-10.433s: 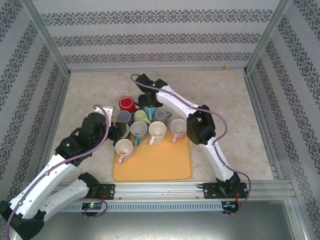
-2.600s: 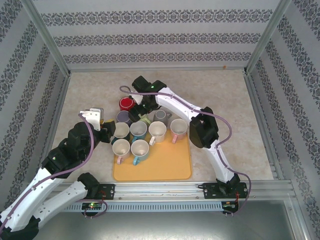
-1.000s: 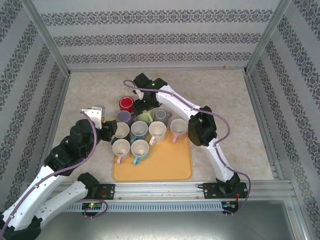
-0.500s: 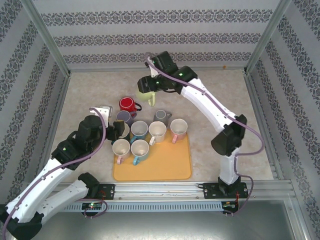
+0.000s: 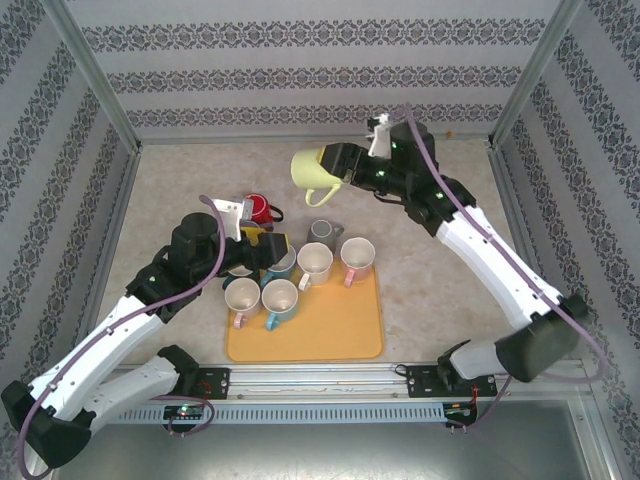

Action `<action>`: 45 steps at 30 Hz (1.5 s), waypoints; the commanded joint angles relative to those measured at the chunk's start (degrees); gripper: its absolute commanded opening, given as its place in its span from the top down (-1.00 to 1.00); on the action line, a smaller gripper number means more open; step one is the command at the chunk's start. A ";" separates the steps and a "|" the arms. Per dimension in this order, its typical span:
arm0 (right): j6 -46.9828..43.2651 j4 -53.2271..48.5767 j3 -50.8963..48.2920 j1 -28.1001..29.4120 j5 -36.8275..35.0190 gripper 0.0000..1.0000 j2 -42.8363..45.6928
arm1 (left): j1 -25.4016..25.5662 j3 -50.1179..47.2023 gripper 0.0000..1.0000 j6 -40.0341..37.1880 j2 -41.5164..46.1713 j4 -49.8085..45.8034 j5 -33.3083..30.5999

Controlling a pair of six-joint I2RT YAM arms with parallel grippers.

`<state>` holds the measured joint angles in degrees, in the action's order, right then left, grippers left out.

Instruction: Turn the mug right side up

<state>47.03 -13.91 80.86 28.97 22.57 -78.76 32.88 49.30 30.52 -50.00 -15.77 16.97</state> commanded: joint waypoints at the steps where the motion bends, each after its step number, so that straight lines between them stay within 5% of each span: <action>1: 10.62 14.12 -3.71 -0.60 4.09 0.11 4.75 | -0.69 2.58 -0.59 1.56 -0.97 4.58 2.78; 13: 17.02 24.63 -13.90 -3.72 8.10 0.08 12.60 | -0.79 -1.36 -0.59 19.19 -6.39 32.78 19.09; 21: 18.02 25.47 -15.99 -4.27 7.87 0.09 14.60 | -0.66 5.37 -0.53 11.19 -5.37 16.12 12.99; 30: 21.53 31.97 -19.09 -4.45 9.51 0.09 17.07 | -0.89 0.90 -0.55 28.43 -12.80 40.31 21.80; 40: 26.13 37.92 -24.11 -4.01 9.78 0.10 19.41 | -0.95 0.29 -0.45 36.81 -18.97 56.35 24.75; 45: 27.04 39.04 -25.66 -3.66 9.61 0.11 20.22 | -1.11 -0.46 -0.14 40.87 -21.61 64.18 25.55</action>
<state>72.40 17.04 55.13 24.91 31.42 -60.97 32.62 49.74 67.24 -70.39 38.37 40.77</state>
